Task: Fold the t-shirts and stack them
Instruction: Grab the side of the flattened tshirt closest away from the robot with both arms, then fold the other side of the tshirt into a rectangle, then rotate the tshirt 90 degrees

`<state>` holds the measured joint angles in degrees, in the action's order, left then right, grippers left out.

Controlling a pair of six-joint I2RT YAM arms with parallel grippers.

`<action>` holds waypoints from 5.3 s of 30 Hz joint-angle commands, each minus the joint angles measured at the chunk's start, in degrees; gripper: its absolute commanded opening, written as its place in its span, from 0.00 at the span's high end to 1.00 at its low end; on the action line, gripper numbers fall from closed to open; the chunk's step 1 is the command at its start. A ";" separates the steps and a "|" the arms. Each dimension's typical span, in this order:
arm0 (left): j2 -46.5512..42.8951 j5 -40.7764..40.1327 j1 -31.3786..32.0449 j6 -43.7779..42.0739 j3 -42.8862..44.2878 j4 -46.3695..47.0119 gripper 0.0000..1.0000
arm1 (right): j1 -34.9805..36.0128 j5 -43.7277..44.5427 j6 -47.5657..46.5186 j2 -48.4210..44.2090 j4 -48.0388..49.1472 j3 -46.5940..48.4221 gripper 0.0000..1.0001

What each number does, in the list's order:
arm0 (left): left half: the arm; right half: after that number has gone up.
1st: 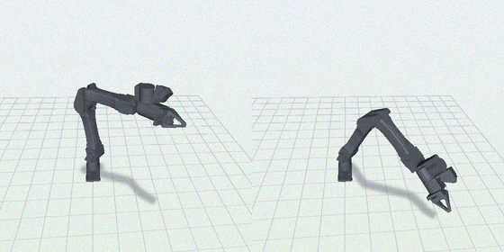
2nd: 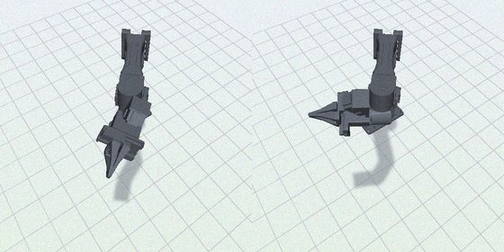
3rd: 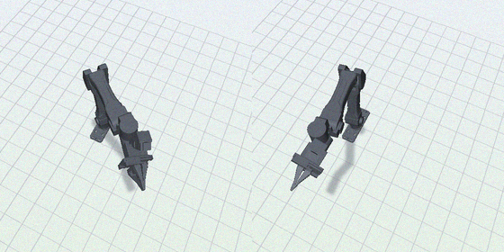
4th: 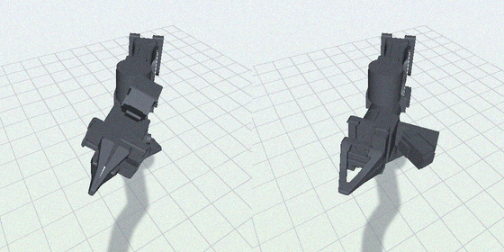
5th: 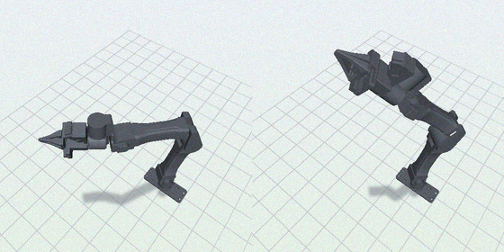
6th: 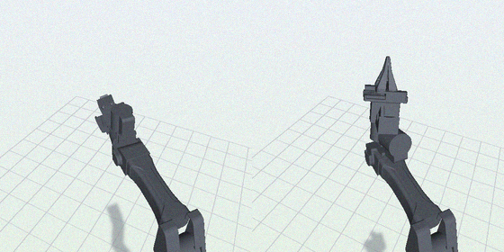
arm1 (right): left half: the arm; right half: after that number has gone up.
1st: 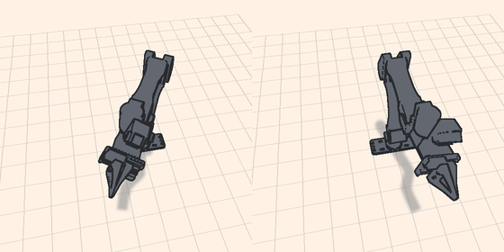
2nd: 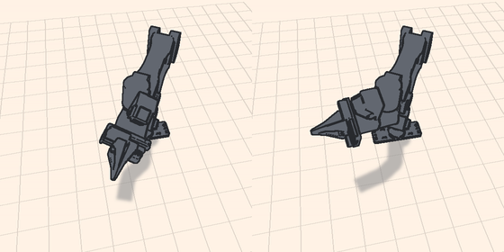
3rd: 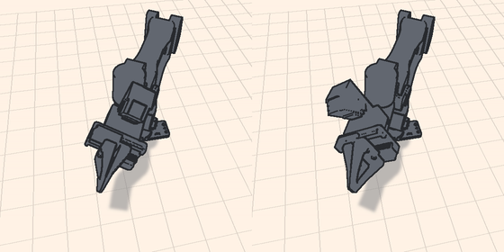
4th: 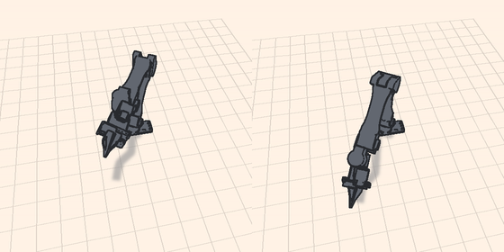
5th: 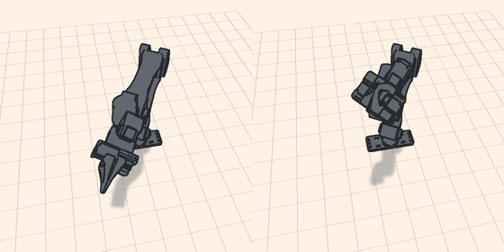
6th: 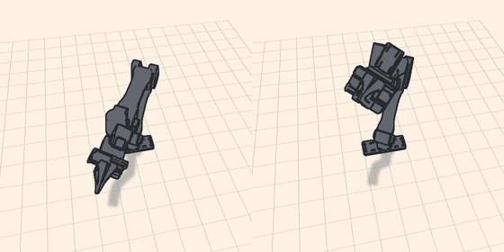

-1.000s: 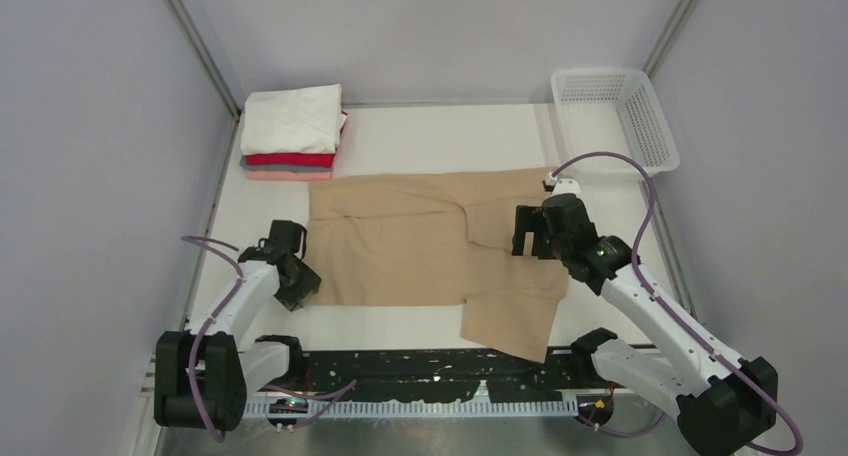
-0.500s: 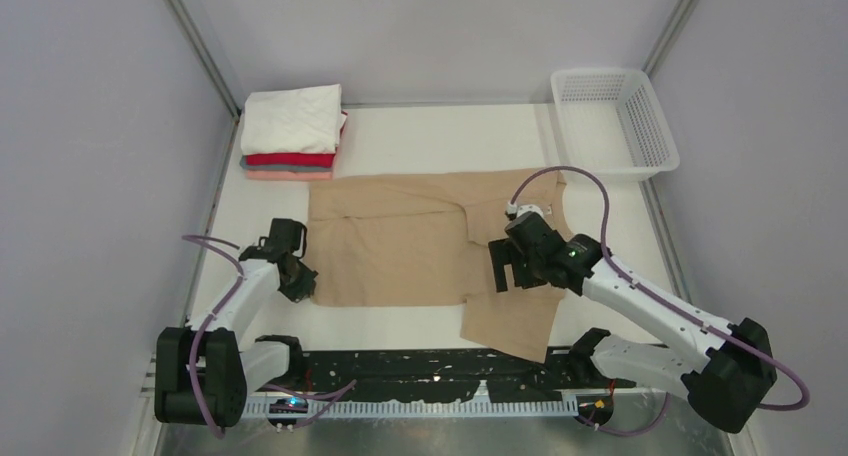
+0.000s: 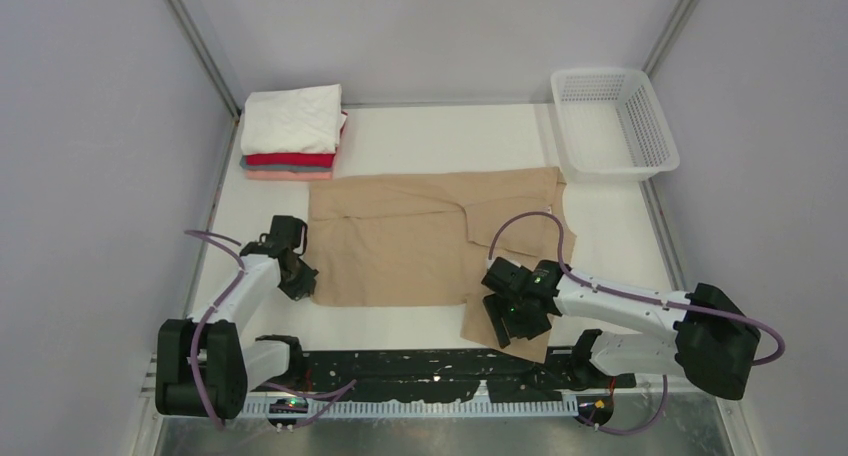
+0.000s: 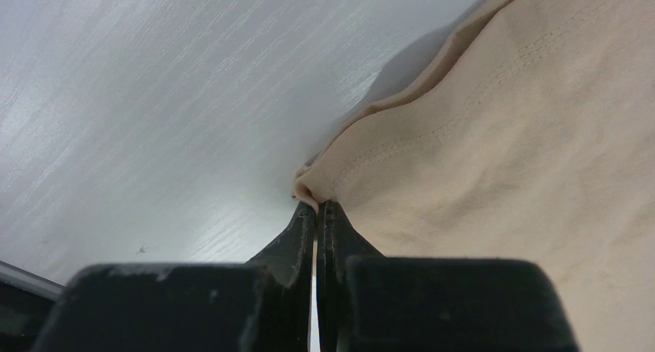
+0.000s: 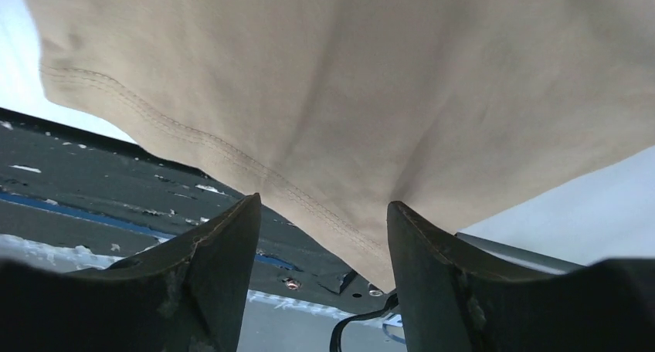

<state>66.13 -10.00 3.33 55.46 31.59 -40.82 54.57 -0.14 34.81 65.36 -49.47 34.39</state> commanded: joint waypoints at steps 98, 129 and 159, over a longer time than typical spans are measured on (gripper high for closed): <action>17.20 22.30 -5.61 -16.82 29.37 5.99 0.01 | -31.91 1.03 -17.93 44.42 39.15 51.02 0.05; 24.71 29.19 19.77 6.78 7.71 26.31 0.01 | -35.94 -6.92 -10.03 58.39 35.17 57.30 0.05; -2.03 -6.61 46.71 5.48 18.01 -6.95 0.01 | -32.05 -1.04 -16.65 33.45 25.75 49.29 0.05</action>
<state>71.18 -6.72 51.13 65.65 55.90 -32.97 19.81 -8.23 21.87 114.04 -23.77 99.68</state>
